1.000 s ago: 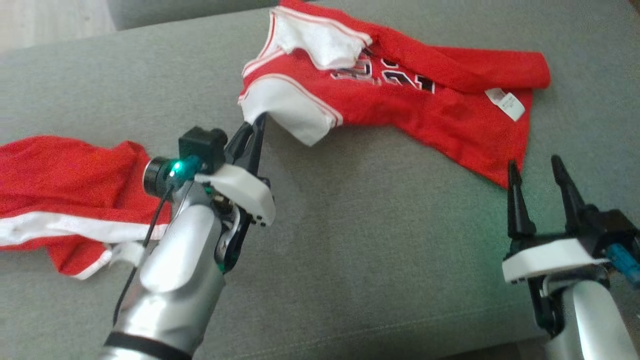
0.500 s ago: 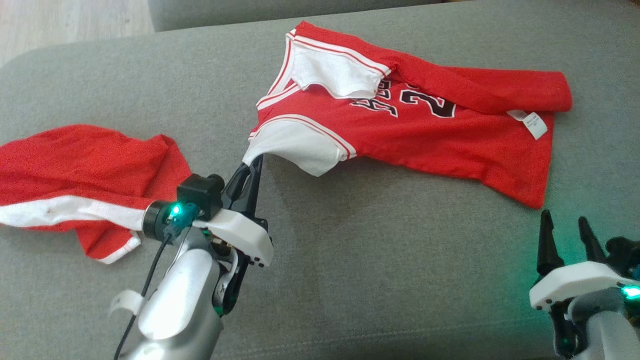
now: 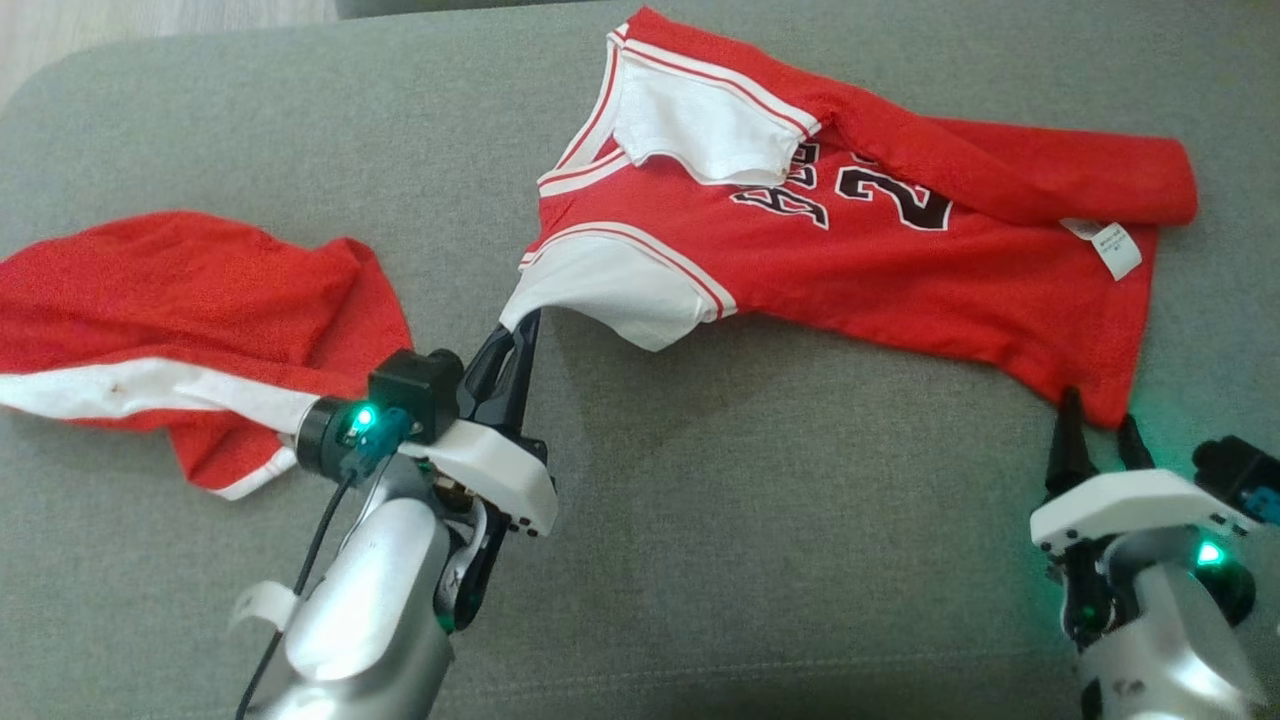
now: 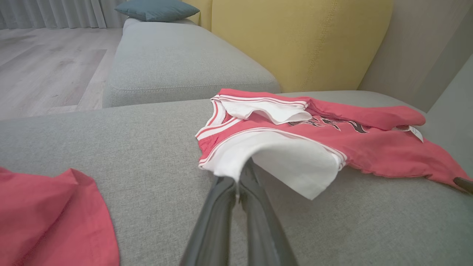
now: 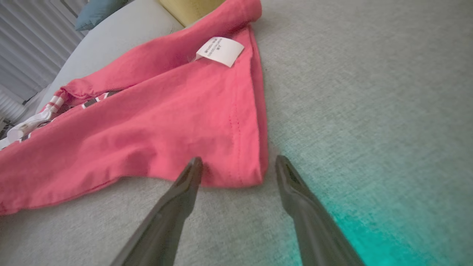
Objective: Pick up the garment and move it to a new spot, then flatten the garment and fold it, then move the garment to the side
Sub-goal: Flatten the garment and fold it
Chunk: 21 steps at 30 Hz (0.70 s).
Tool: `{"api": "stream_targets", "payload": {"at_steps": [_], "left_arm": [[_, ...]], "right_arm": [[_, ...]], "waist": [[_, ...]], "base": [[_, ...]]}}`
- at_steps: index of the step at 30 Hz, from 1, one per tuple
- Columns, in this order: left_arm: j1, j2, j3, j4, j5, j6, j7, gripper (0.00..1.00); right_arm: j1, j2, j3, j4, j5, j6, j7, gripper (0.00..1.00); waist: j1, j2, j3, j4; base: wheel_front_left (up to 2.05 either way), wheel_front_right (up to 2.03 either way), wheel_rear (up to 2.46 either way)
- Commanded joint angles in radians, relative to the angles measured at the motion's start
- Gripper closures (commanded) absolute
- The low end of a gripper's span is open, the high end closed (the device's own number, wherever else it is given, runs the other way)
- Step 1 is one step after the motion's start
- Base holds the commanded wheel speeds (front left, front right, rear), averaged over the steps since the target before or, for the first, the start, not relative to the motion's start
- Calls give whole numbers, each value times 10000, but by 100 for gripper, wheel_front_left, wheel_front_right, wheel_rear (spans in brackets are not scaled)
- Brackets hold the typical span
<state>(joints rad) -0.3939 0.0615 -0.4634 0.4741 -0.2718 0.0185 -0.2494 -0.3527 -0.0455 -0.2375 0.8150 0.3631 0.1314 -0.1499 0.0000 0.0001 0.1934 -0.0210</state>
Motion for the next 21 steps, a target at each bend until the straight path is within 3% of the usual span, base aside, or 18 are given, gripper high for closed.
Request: {"api": "stream_targets", "payload": {"at_steps": [1, 6, 7, 8, 15, 21], "left_arm": [[-309, 124, 343, -354, 98, 56, -124, 100], [-346, 104, 349, -346, 124, 54, -124, 100], [-349, 101, 354, -343, 130, 53, -124, 100], [-351, 99, 362, -339, 136, 52, -124, 100], [-353, 147, 648, -476, 84, 61, -124, 100], [-431, 245, 1261, -1268, -323, -153, -124, 100]], "right_arm": [[-433, -47, 283, 131, 97, -7, -203, 0], [-1011, -47, 331, 1121, 167, -7, -612, 2], [-1114, -47, 368, 1301, 156, -7, -667, 71], [-1214, -47, 426, 1453, 138, -7, -723, 100], [-1547, -47, 1352, 988, 27, -7, -1054, 100], [-1410, -47, 2317, -1393, -494, -7, -1100, 100]], "waist": [[0, -1, 59, 18], [0, -1, 188, 3], [0, -1, 201, -3], [0, -1, 210, -11], [0, -1, -74, -82], [0, -1, -731, -268]], "base": [[0, 0, 0], [0, 0, 0], [0, 0, 0], [0, 0, 0], [0, 0, 0], [0, 0, 0]]}}
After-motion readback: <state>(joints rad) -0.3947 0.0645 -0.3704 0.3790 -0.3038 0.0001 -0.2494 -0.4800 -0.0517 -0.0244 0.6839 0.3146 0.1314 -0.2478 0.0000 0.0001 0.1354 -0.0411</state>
